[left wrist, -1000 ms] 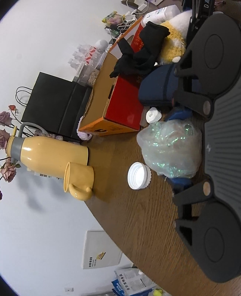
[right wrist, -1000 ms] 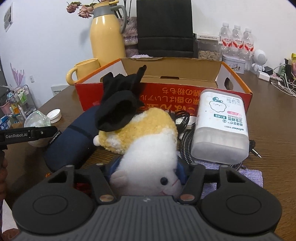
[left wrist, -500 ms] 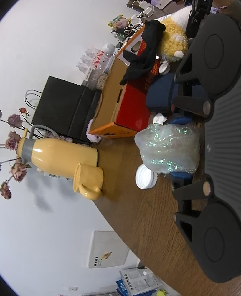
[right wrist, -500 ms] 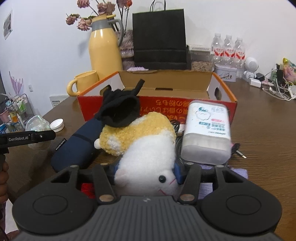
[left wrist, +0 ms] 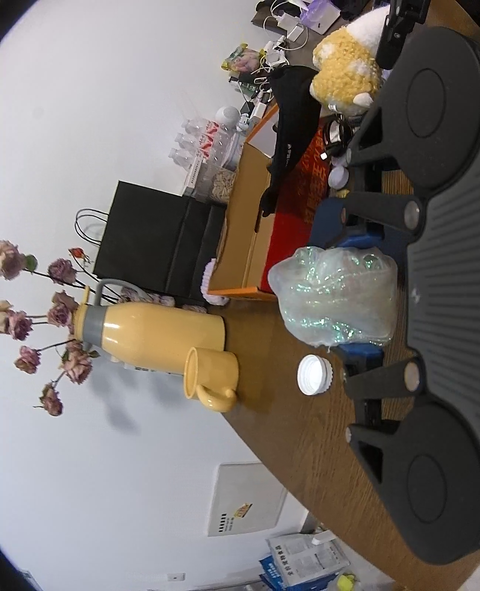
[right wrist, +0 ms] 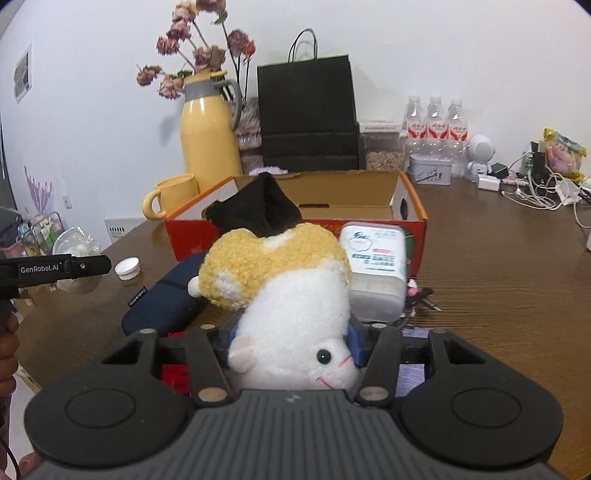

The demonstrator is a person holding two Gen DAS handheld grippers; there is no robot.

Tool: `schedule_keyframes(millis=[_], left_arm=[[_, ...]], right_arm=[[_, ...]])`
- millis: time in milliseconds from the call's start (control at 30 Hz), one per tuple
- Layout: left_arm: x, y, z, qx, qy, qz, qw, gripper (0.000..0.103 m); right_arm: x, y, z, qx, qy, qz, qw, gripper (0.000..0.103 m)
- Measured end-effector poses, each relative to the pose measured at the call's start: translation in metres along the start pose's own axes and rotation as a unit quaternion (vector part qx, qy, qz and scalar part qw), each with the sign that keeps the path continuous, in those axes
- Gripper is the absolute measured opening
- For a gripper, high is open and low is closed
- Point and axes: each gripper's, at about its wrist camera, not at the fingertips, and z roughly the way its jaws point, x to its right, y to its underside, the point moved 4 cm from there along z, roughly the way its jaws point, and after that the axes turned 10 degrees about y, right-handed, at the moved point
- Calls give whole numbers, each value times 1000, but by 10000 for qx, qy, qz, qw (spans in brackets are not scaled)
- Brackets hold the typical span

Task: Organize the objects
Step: 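Carry the sheep with the right tool while the left tool drops the bag into the box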

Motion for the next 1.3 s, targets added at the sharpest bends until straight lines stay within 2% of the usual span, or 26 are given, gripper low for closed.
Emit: schedule_keyframes(millis=[333, 567, 933, 1300], left_arm=[[37, -3, -15, 55, -16, 295, 9995, 46], [52, -13, -2, 45, 18, 381, 9993, 46], [58, -50, 50, 131, 9, 337, 9993, 46], [57, -84, 112, 61, -34, 187, 9998, 46]], right_arm=[[30, 5, -30, 317, 2, 176, 9993, 53], [38, -8, -29, 552, 31, 164, 9983, 53], [40, -57, 11, 817, 95, -25, 9966, 53], [26, -119, 75, 859, -96, -272, 9959, 53]])
